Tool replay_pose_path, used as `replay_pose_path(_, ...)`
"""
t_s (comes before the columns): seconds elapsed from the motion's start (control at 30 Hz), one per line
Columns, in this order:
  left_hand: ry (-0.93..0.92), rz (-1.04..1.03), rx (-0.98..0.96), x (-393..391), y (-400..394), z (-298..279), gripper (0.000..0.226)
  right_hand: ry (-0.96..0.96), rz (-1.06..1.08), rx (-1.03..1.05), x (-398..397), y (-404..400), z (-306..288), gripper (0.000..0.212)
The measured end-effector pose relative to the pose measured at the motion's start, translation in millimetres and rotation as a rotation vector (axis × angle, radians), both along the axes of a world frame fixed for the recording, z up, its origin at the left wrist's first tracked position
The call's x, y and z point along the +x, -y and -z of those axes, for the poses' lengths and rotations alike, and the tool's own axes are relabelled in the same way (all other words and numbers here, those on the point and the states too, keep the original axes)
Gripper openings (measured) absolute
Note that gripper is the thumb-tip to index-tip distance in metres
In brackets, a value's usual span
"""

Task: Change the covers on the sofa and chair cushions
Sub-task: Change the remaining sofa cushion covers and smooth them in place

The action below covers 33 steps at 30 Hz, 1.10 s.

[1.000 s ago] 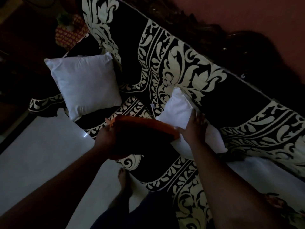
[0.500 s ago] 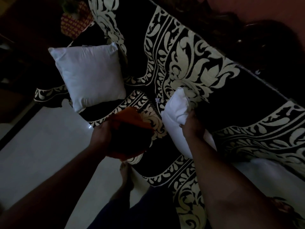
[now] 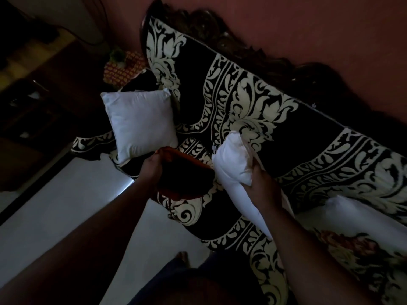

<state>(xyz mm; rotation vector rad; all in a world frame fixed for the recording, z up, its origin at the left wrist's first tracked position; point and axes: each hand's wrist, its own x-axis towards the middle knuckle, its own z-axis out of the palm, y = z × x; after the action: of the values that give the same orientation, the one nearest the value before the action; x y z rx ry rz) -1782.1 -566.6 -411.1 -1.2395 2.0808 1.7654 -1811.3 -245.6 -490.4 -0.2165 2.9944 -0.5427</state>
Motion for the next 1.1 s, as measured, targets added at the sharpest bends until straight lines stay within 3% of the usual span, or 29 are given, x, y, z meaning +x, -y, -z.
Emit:
replay_pose_path(0.2,-0.108,0.069,-0.059,34.9,32.4,-46.2,0.038,-0.103,-0.095,-0.046,74.5,16.8,-69.9,0.051)
replay_pose_path(0.4,-0.190,0.121,-0.016,67.3,74.0,-71.7,0.053,-0.327,-0.265,-0.184,148.2,36.3,-136.6,0.063)
replay_pose_path(0.53,-0.268,0.233,-0.037,84.6,77.1,-101.3,0.052,-0.441,-0.318,-0.136,185.1,47.3,-153.8,0.060)
replay_pose_path(0.77,-0.417,0.601,-0.198,121.6,22.5,-158.3,0.049,-0.491,-0.364,-0.119,209.0,75.6,-167.1,0.060)
replay_pose_path(0.87,-0.444,0.720,-0.242,131.4,-0.2,-186.5,0.044,-0.403,-0.363,-0.107,210.7,74.5,-162.2,0.055)
replay_pose_path(0.93,-0.434,0.842,-0.332,138.0,-18.8,-200.6,0.041,-0.354,-0.392,-0.052,208.0,73.8,-162.3,0.047)
replay_pose_path(1.03,-0.405,1.086,-0.618,145.3,-50.0,-215.2,0.038,-0.150,-0.403,0.052,201.2,84.5,-176.5,0.043)
replay_pose_path(1.1,-0.401,1.195,-0.838,153.4,-77.5,-227.1,0.031,-0.183,-0.466,0.155,195.9,88.1,-186.6,0.046)
